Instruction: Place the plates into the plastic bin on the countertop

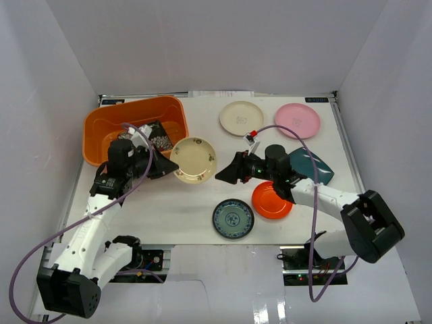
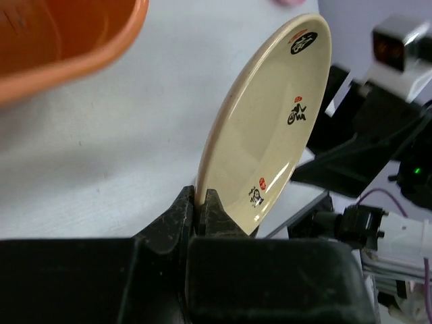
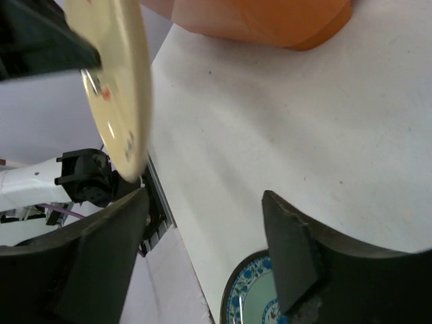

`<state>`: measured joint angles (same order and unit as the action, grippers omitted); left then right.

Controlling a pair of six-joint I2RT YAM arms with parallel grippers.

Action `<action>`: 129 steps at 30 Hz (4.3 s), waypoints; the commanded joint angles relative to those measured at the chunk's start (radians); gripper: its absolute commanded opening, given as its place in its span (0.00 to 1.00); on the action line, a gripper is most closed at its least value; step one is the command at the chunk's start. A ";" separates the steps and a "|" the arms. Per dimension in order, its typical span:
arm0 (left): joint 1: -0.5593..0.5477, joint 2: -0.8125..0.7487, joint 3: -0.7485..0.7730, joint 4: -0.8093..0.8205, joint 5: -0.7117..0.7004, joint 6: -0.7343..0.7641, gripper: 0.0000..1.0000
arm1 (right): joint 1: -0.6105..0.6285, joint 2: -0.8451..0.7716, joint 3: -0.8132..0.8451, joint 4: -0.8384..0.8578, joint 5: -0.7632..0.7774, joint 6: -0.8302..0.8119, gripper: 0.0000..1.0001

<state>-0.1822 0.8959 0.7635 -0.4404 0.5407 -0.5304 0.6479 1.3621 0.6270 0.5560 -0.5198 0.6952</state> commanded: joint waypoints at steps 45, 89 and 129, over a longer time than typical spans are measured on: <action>0.305 0.274 0.289 0.256 -0.326 -0.033 0.96 | 0.038 -0.637 -0.535 -0.499 0.227 0.069 0.66; -0.749 0.462 -0.173 0.338 -0.525 -0.183 0.74 | 0.022 -0.761 -0.248 -1.229 0.923 0.200 0.87; -0.501 0.014 0.213 0.094 -0.703 -0.117 0.00 | 0.013 -0.702 -0.449 -0.817 0.452 0.053 0.08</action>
<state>-0.7738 0.8886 0.8860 -0.3664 -0.1654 -0.6922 0.6613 0.6434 0.1547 -0.2359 -0.0708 0.8139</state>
